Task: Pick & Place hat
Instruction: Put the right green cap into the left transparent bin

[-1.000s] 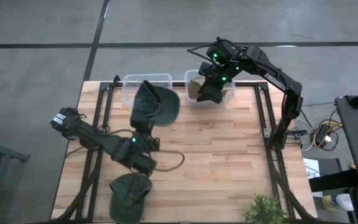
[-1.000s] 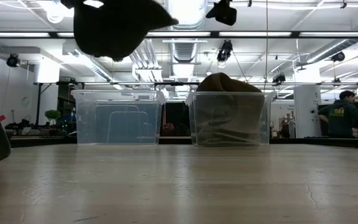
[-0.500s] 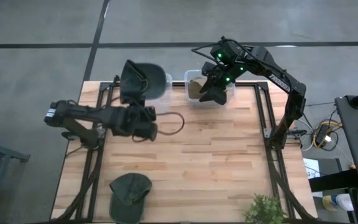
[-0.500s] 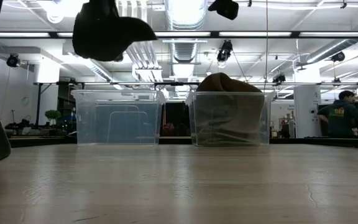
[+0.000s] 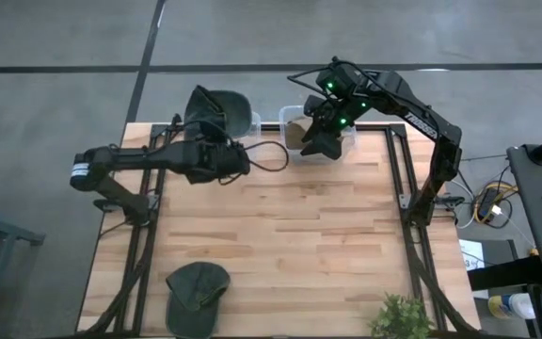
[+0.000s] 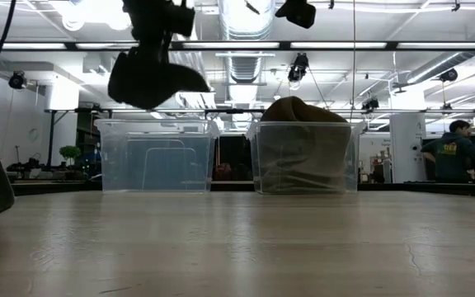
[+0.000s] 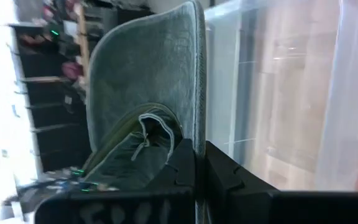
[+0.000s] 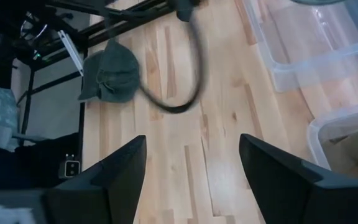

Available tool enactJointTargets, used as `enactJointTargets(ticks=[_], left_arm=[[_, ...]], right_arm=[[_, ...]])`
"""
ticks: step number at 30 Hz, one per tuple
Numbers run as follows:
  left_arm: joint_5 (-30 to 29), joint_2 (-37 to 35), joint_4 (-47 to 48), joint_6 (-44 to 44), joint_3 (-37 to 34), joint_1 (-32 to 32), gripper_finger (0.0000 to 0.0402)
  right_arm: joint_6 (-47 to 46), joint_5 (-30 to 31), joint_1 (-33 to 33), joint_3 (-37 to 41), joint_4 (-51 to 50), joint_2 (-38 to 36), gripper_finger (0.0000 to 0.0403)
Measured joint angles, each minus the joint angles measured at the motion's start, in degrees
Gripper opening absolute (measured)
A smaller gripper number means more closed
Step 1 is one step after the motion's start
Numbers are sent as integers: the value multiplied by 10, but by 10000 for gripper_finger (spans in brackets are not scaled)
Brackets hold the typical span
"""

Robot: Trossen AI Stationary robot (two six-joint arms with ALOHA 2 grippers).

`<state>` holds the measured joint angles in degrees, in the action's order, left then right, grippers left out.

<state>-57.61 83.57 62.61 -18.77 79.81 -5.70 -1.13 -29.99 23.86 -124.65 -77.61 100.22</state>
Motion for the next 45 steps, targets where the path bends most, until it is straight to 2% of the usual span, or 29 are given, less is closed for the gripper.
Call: enactJointTargets(ticks=[9,13,30,36,41,45], left_arm=[[58,0,-88,-28,-83,-22,5],[51,1,-93,-36,-106,-27,5],[67,2,-157,-79,-139,-64,10],[147,2,-161,-71,-139,-68,24],[135,2,-181,-48,-139,-79,32],[135,2,-181,-29,-139,-92,61]], right_arm=[[7,0,0,5,0,0,249],[7,0,0,9,0,0,247],[7,0,0,31,2,0,246],[7,0,0,31,2,0,248],[12,0,0,31,3,0,243],[14,0,0,31,3,0,243]])
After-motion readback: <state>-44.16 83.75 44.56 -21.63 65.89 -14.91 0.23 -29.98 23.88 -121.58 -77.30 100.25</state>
